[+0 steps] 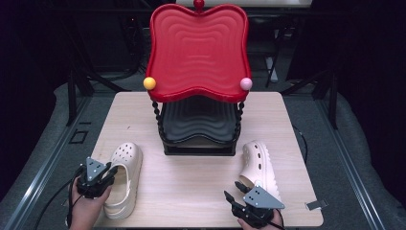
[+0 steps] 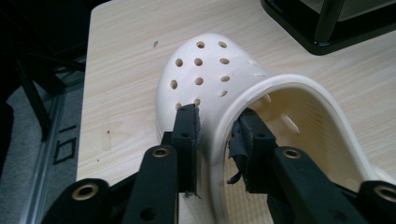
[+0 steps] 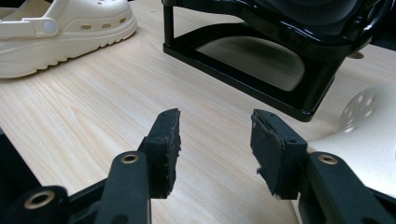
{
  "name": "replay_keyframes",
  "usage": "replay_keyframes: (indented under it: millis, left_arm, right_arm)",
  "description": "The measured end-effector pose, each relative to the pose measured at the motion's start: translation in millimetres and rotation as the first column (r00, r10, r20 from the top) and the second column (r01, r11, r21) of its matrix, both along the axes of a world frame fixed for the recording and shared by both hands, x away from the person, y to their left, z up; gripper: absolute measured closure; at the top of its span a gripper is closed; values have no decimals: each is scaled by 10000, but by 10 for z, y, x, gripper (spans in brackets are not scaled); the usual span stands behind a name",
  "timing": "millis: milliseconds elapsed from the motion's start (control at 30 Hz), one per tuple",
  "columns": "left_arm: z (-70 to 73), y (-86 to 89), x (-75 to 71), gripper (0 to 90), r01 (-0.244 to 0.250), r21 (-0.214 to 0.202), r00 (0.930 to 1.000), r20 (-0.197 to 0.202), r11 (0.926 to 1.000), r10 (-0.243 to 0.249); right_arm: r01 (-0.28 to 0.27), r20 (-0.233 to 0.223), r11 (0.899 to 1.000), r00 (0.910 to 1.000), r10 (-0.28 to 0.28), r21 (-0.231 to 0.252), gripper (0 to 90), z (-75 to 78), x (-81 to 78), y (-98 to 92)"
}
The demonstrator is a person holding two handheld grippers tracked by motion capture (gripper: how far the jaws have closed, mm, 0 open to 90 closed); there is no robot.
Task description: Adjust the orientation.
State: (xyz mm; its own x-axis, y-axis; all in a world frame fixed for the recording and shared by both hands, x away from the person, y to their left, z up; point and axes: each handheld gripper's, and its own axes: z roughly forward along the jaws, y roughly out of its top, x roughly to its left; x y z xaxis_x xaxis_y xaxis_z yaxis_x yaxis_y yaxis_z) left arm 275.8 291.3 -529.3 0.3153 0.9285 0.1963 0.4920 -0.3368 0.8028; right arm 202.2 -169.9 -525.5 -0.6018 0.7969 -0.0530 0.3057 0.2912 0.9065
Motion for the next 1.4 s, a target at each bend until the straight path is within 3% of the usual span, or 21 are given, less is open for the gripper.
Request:
replay_keyframes:
  millis: [233, 433, 467, 533, 667, 733, 867, 1133, 1400]
  left_arm:
    - [45, 37, -90, 764, -51, -18, 9999, 133, 10000, 52]
    - [98, 77, -216, 815, 75, -417, 10000, 37, 9991, -74]
    - [131, 72, -256, 817, 158, -691, 9998, 120, 9975, -150]
    - [149, 63, -272, 816, 187, -764, 9997, 168, 9969, -174]
    - [180, -8, -331, 816, 502, -755, 9985, 237, 9959, -485]
    - [182, -65, -365, 817, 727, -1000, 9973, 162, 9923, -714]
    - [206, -138, -403, 816, 969, -1081, 9952, 236, 9894, -949]
    - [209, -431, -463, 817, 1794, -1286, 9838, 232, 9753, -1779]
    - [195, -632, -472, 816, 2190, -1195, 9757, 202, 9684, -2182]
  right_arm:
    - [59, -18, 10000, 10000, -59, 29, 521, 1, 5, -19]
    - [105, 10, 9999, 9999, -106, 112, 521, 3, 7, -30]
    - [94, -51, 9999, 9999, -93, 80, 521, 7, 6, -36]
    - [102, -38, 9999, 9999, -102, 115, 521, 6, 8, -35]
    - [131, -42, 9999, 9999, -131, 82, 519, 11, 9, -50]
    - [163, -43, 9998, 9999, -163, 144, 519, 13, 7, -57]
    - [263, -6, 9993, 9997, -263, 268, 519, 16, 9, -70]
    - [357, 53, 9988, 9993, -359, 321, 517, 26, 11, -99]
    - [422, 32, 9984, 9991, -423, 382, 517, 26, 14, -106]
